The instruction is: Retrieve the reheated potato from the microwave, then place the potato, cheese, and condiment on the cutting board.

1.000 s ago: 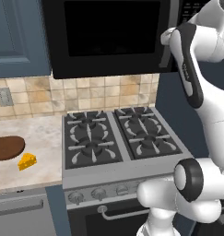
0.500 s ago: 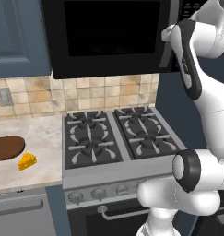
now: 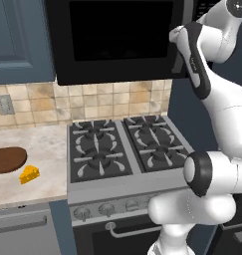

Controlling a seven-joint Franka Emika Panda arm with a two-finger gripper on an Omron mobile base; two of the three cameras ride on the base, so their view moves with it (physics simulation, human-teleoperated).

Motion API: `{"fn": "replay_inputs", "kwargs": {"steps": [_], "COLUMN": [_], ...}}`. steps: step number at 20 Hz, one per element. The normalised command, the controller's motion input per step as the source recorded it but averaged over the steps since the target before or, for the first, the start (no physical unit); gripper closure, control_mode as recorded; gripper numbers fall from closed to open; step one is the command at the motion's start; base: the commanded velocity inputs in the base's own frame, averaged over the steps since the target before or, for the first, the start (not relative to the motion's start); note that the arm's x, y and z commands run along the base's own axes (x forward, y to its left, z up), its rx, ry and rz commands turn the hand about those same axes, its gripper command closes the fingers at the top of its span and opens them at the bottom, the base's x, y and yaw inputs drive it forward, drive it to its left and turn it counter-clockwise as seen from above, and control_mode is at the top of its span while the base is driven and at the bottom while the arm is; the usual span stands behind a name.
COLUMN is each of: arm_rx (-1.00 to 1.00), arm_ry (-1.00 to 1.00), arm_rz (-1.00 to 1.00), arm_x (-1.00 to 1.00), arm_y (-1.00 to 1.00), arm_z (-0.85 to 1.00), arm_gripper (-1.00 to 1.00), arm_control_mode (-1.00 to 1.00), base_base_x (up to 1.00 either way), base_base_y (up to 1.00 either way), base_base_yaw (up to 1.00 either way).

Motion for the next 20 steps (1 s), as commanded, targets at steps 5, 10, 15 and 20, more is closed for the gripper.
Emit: {"fn": "replay_inputs", "kwargs": {"steps": [5,10,15,20], "arm_rx": [0.08,0.10,0.10,0.07], "arm_ry": [0.00,0.00,0.00,-0.01], "arm_rz": [0.01,0.02,0.03,0.03], "arm_x": [0.41,0.34,0.34,0.29], "arm_y": [-0.06,0.00,0.00,0.06], "arm_z": [0.00,0.00,-0.03,-0.07], "arm_gripper": [-1.00,-1.00,-1.00,1.00], "arm_control_mode": [-1.00,-1.00,-1.00,-1.00], "base_base_x": [0.00,0.00,0.00,0.00], "base_base_y": [0.00,0.00,0.00,0.00], "base_base_yaw": [0.00,0.00,0.00,0.00]}}
